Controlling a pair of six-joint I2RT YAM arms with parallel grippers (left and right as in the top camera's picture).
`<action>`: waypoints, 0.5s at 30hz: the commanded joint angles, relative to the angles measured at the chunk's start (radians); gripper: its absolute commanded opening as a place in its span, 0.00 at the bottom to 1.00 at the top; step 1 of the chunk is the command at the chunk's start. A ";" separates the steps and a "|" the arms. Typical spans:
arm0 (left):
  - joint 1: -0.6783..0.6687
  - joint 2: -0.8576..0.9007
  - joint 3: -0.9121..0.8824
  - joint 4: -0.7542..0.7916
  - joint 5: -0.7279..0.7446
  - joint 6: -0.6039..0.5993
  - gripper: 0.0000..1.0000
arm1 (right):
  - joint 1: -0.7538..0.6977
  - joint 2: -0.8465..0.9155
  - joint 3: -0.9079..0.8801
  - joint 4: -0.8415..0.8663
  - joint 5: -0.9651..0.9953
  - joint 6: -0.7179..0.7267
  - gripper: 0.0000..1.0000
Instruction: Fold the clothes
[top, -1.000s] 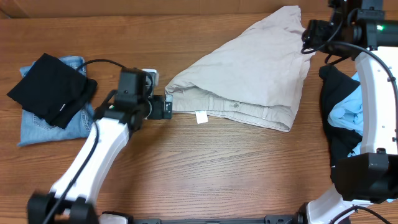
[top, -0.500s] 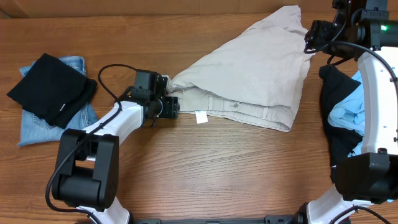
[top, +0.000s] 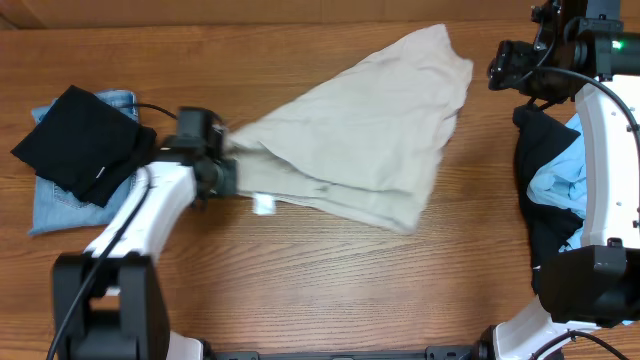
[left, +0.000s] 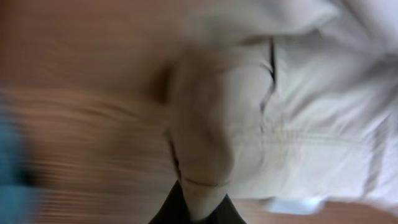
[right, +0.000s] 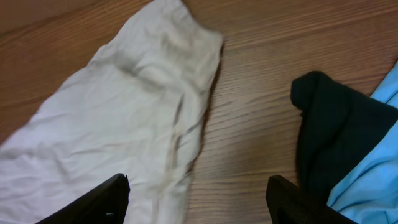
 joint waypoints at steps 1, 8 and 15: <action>0.084 -0.085 0.085 0.062 -0.073 0.032 0.17 | 0.003 -0.012 -0.030 -0.003 -0.019 0.004 0.75; 0.117 -0.086 0.145 0.178 0.065 -0.011 0.97 | 0.004 -0.011 -0.085 0.020 -0.083 0.002 0.75; 0.062 -0.086 0.153 -0.072 0.406 -0.087 0.82 | 0.006 -0.010 -0.089 -0.005 -0.174 -0.056 0.79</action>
